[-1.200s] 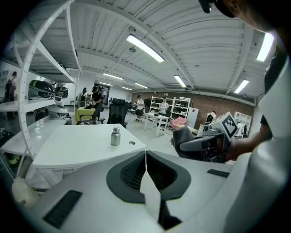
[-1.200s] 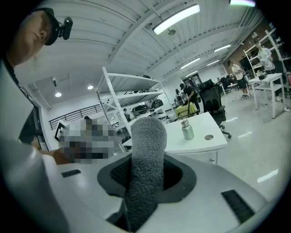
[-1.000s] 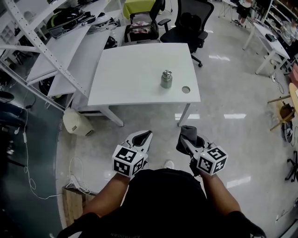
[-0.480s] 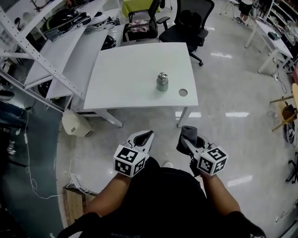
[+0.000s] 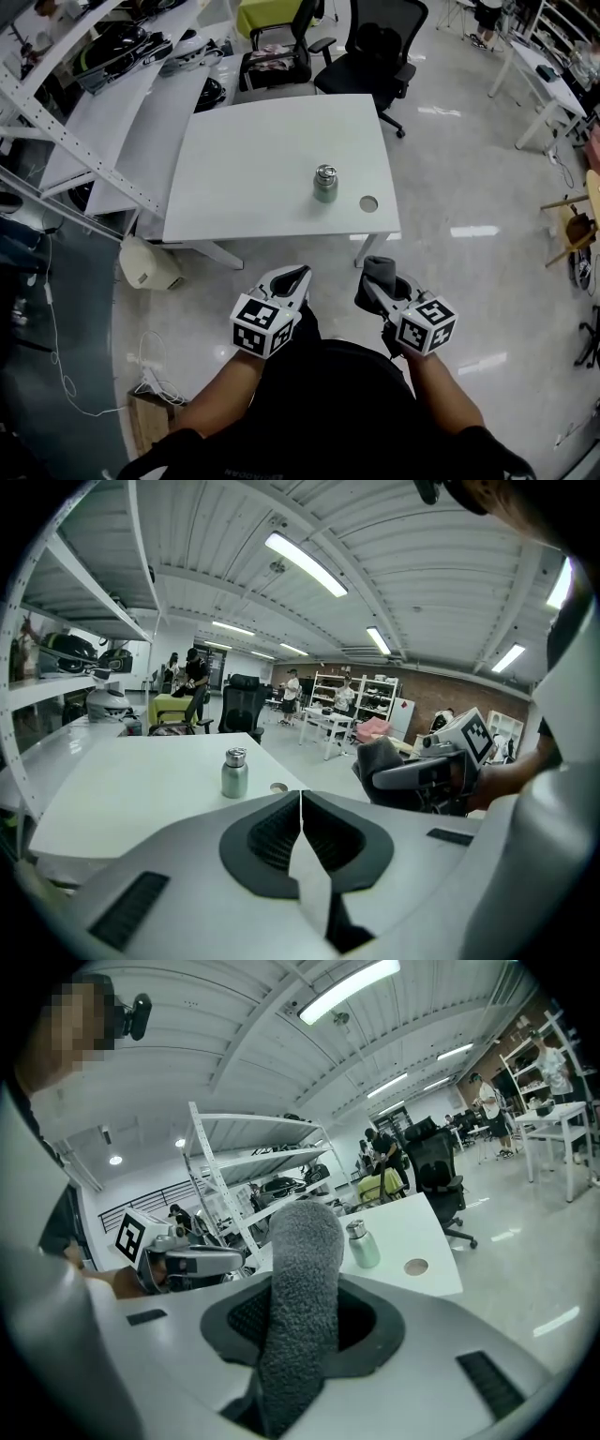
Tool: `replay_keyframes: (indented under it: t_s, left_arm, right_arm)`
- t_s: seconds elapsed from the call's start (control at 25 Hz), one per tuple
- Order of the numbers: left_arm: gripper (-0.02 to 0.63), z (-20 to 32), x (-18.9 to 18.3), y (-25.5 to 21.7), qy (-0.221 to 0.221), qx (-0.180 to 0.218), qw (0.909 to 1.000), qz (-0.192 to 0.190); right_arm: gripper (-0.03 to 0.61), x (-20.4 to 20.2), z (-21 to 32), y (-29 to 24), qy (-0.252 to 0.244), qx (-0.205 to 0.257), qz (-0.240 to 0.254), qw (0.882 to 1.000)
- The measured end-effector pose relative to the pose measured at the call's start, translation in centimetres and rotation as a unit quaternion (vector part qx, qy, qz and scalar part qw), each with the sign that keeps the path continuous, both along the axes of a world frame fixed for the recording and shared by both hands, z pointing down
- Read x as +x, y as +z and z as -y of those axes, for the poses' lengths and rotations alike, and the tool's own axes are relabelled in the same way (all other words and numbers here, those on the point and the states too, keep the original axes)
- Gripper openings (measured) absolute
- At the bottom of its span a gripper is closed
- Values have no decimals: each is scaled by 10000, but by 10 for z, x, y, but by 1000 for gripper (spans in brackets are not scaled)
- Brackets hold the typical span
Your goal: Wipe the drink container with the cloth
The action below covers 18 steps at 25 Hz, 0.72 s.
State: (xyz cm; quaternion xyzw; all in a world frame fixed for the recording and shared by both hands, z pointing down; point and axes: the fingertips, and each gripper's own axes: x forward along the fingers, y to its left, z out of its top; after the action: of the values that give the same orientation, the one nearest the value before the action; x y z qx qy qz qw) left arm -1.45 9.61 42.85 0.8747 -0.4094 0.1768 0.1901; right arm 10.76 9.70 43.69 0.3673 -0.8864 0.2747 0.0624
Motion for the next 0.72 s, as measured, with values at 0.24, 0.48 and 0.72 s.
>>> replay_keyframes:
  t_s: [0.24,0.48,0.72]
  left_arm:
    - [18,57,-15,0,64,49,9999,70]
    - [18,106,-29,5,183,5,9998,110]
    - [18,151,-35,9,435,-34,9990,89]
  right_arm:
    - [110,-13,49,0,107,-19,-31,9999]
    - [110,-27,94,8,195,-180,-115,9996]
    - [110,-36,139,6,390,-202,-199,9988]
